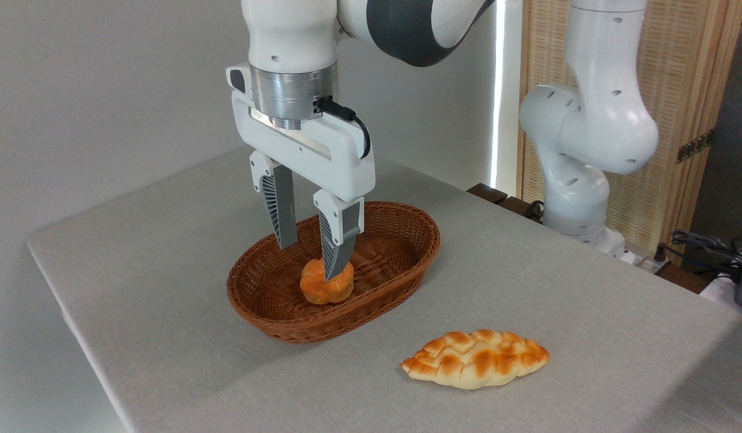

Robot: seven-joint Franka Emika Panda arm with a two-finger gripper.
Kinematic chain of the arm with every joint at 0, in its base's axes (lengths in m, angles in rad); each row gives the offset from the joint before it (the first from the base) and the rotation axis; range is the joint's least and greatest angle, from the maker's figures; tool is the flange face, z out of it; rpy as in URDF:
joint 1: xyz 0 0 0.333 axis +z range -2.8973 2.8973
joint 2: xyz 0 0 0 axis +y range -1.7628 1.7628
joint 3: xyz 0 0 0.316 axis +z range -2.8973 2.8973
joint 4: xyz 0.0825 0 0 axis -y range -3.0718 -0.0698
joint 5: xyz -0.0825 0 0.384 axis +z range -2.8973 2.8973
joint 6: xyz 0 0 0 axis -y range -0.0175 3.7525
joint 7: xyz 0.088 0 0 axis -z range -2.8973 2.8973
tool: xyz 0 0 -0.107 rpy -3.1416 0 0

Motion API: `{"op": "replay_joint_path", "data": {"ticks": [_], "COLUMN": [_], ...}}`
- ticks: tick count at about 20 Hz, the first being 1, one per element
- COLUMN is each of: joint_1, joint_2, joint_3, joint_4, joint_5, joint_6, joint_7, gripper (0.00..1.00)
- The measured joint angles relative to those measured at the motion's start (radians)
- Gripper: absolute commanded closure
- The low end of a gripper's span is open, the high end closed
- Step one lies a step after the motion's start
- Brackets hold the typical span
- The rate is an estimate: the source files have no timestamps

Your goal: Put bread into the basket

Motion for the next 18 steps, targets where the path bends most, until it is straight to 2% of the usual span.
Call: {"op": "replay_joint_path", "data": {"ticks": [18], "joint_1": [0.0], "joint_2": [0.014], "joint_3": [0.0], "joint_4": [0.002], "joint_5": [0.0], "joint_6": [-0.03], "joint_7": [0.001], "gripper": [0.0]}}
